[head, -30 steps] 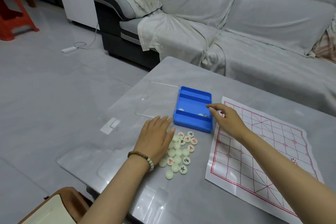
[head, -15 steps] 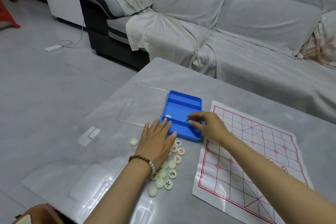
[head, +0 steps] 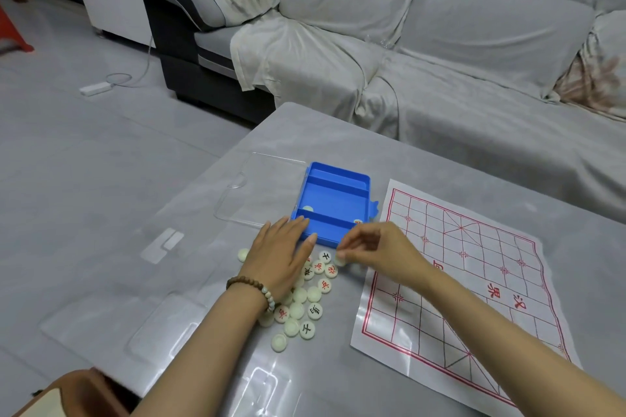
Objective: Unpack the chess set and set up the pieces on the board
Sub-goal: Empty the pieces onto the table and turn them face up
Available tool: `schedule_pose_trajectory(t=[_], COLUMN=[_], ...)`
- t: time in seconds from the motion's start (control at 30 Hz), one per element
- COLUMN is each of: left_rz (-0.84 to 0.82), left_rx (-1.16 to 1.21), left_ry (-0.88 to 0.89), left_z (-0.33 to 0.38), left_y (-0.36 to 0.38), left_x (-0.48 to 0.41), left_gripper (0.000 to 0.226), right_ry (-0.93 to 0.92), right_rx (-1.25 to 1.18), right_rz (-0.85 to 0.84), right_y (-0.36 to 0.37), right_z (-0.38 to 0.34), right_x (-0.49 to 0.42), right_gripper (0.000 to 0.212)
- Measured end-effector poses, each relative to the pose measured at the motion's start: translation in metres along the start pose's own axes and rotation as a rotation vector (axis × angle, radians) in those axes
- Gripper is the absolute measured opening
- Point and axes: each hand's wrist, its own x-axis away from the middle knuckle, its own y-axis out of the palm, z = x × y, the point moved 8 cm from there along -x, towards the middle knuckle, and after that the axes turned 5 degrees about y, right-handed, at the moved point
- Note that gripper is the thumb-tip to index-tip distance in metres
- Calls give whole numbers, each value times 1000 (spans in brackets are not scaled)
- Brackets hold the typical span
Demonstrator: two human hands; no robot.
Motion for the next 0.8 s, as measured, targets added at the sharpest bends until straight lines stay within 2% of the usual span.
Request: schedule_pose_trajectory(t=[0.1,0.2,0.37,0.43,0.57,0.67,0.7,0.8], left_rz=[5,12,21,25,87,154,145,36], left_rx=[10,26,29,33,57,57,44,38], left_ry=[-3,-13,-5,7,33,38,31,-34], left_z=[2,1,-1,-2,-1,-5,-7,-18], left_y=[-1,-2,-3,-3,-11,-20,-20,-10], left_x=[1,3,3,4,4,4,4,4], left_gripper=[50,50,49,48,45,55,59,50], right_ry=[37,11,-22,-36,-76,-69,-32,31], right_rx=[53,97,229,193,150,216,247,303], right_rz=[-3,42,12,24,183,273,257,188], right_y=[15,14,18,13,-7,-8,-3,17], right_z=[13,14,12,7,-15,-22,-18,-12], right_x=[12,13,12,8,-21,-54,-66,-89], right_gripper=[10,8,6,6,4,16,24,36])
